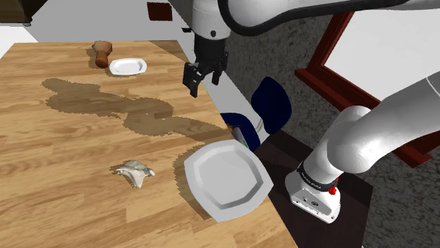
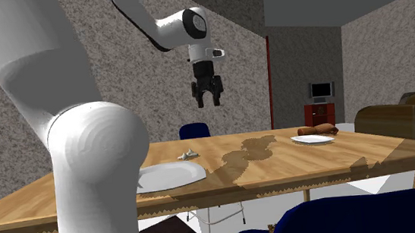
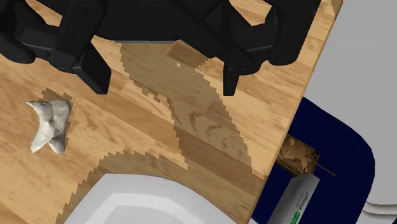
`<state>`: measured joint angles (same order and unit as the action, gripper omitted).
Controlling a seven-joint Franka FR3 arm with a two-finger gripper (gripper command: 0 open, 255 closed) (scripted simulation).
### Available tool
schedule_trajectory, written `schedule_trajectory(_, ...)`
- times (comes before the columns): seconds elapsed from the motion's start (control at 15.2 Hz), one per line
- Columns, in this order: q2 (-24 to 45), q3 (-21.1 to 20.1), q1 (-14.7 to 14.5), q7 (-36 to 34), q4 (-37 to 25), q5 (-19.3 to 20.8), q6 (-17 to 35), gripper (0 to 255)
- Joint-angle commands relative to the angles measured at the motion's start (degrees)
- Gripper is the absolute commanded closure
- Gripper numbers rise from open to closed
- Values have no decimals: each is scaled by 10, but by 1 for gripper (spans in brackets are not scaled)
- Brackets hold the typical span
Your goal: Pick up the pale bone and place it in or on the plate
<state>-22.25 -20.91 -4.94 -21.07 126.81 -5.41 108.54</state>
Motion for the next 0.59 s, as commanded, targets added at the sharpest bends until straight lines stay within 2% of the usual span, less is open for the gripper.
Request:
schedule_trajectory(0.0,33,-22,-4,-26,-14,2,17,0)
schedule_trajectory(0.53,195,-92,-20,-136,-112,56,60,0)
